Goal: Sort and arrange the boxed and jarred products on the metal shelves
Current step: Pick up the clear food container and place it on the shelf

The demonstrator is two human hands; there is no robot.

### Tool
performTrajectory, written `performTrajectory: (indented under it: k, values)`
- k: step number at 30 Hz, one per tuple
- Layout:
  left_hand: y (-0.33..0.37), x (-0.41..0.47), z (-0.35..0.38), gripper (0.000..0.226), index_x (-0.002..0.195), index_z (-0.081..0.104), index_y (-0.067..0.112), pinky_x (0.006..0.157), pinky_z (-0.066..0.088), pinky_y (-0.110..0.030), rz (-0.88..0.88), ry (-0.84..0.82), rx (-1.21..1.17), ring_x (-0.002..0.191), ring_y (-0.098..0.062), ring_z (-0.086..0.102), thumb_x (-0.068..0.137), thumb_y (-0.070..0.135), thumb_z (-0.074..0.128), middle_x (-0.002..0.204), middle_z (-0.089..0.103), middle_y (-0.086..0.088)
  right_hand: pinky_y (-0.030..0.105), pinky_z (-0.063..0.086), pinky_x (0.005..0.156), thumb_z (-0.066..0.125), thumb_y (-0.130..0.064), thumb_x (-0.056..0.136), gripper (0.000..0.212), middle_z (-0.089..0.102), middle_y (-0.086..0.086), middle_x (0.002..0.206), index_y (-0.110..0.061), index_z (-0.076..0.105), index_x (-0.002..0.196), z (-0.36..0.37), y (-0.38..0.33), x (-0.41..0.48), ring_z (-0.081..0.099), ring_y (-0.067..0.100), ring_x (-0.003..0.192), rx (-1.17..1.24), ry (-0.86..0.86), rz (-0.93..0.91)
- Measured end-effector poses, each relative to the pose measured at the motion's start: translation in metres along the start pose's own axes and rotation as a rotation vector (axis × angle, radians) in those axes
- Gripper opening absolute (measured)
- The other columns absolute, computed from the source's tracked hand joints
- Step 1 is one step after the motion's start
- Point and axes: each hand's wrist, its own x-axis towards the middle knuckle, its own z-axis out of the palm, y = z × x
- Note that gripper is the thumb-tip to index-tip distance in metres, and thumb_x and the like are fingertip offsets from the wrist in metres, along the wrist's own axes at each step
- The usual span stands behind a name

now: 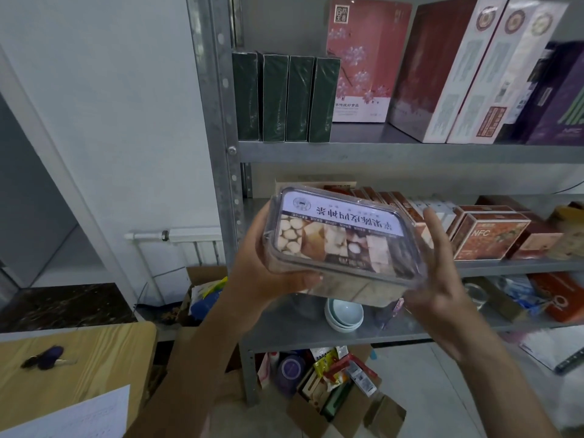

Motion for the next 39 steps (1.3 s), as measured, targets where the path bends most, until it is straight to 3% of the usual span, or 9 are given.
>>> performTrajectory:
  k: [3, 8, 12, 17, 23, 29, 34, 37, 39]
  values:
    - [0.006, 0.006, 0.001, 0.101, 0.144, 0.038, 0.021, 0.095, 0.052, -0.039, 0.104, -0.066, 0.106, 0.124, -0.030, 0.056, 0.060, 0.043, 0.090, 0.134, 0.057, -0.006, 0.040, 0.058, 0.083, 0.090, -0.046, 0.057, 0.083, 0.063, 0.008, 0.131, -0.029, 0.059, 0.132, -0.001, -0.002, 0.006, 0.062, 0.029, 0.118, 0.397, -0.136, 0.206]
    - [0.014, 0.016, 0.004, 0.108, 0.147, 0.030, 0.040, 0.096, 0.051, -0.031, 0.093, -0.205, 0.253, 0.128, -0.017, 0.053, 0.057, 0.043, 0.090, 0.141, 0.050, 0.006, 0.037, 0.060, 0.071, 0.069, -0.021, 0.075, 0.027, 0.074, 0.009, 0.107, -0.018, 0.078, 0.101, 0.004, 0.002, 0.008, 0.072, 0.025, 0.094, 0.433, 0.074, 0.177]
    - [0.009, 0.012, 0.009, 0.099, 0.151, 0.021, 0.035, 0.115, 0.027, -0.040, 0.258, 0.133, 0.858, 0.145, -0.010, 0.021, 0.068, 0.054, 0.072, 0.158, 0.019, 0.006, 0.039, 0.060, 0.076, 0.062, -0.010, 0.078, 0.047, 0.068, 0.014, 0.120, -0.012, 0.061, 0.125, 0.007, 0.006, 0.012, 0.068, 0.030, 0.106, 0.366, 0.329, 0.068]
    - [-0.024, 0.018, 0.042, 0.066, 0.142, 0.034, 0.015, 0.117, 0.025, -0.051, 0.743, 0.013, 1.317, 0.143, -0.030, 0.028, 0.087, 0.032, 0.066, 0.150, 0.041, -0.015, 0.030, 0.058, 0.064, 0.081, -0.014, 0.057, 0.060, 0.074, 0.007, 0.104, -0.024, 0.057, 0.111, 0.035, 0.016, 0.011, 0.073, 0.023, 0.091, 0.266, 0.612, -0.020]
    - [-0.046, 0.024, 0.044, 0.054, 0.134, 0.037, 0.009, 0.120, 0.021, -0.046, 0.828, 0.073, 1.130, 0.138, -0.023, 0.037, 0.096, 0.042, 0.055, 0.146, 0.043, -0.007, 0.029, 0.058, 0.065, 0.087, -0.026, 0.049, 0.076, 0.072, 0.002, 0.108, -0.033, 0.054, 0.118, 0.053, 0.007, 0.002, 0.071, 0.021, 0.098, 0.167, 0.628, -0.049]
    - [-0.050, 0.029, 0.062, 0.052, 0.123, 0.037, 0.016, 0.114, 0.027, -0.057, 1.016, 0.365, 0.946, 0.121, -0.027, 0.049, 0.088, 0.033, 0.070, 0.123, 0.047, -0.011, 0.028, 0.058, 0.064, 0.089, -0.035, 0.050, 0.080, 0.073, 0.002, 0.106, -0.032, 0.053, 0.122, 0.073, -0.004, -0.007, 0.072, 0.021, 0.094, 0.299, 0.568, -0.048]
    - [-0.015, 0.029, 0.054, 0.069, 0.123, 0.046, 0.039, 0.095, 0.051, -0.029, 0.405, 0.233, 0.220, 0.117, -0.011, 0.059, 0.068, 0.029, 0.086, 0.123, 0.058, 0.013, 0.030, 0.055, 0.085, 0.072, -0.047, 0.062, 0.060, 0.062, -0.012, 0.123, -0.050, 0.056, 0.120, 0.050, -0.010, -0.005, 0.063, 0.009, 0.112, -0.077, 0.438, -0.138]
    - [-0.002, 0.033, 0.042, 0.085, 0.135, 0.040, 0.010, 0.090, 0.054, -0.051, 0.175, 0.105, -0.030, 0.119, -0.034, 0.059, 0.063, 0.009, 0.085, 0.127, 0.060, -0.015, 0.031, 0.054, 0.092, 0.084, -0.051, 0.058, 0.088, 0.046, -0.015, 0.138, -0.051, 0.040, 0.135, 0.017, -0.014, 0.009, 0.050, 0.004, 0.125, -0.351, 0.368, -0.186]
    - [0.006, 0.035, 0.038, 0.066, 0.126, 0.051, -0.003, 0.084, 0.057, -0.048, 0.121, -0.003, -0.171, 0.111, -0.040, 0.063, 0.070, 0.013, 0.082, 0.118, 0.064, -0.024, 0.041, 0.049, 0.101, 0.088, -0.052, 0.058, 0.098, 0.045, -0.015, 0.142, -0.049, 0.034, 0.139, -0.005, -0.013, 0.019, 0.047, 0.007, 0.129, -0.578, 0.220, -0.126]
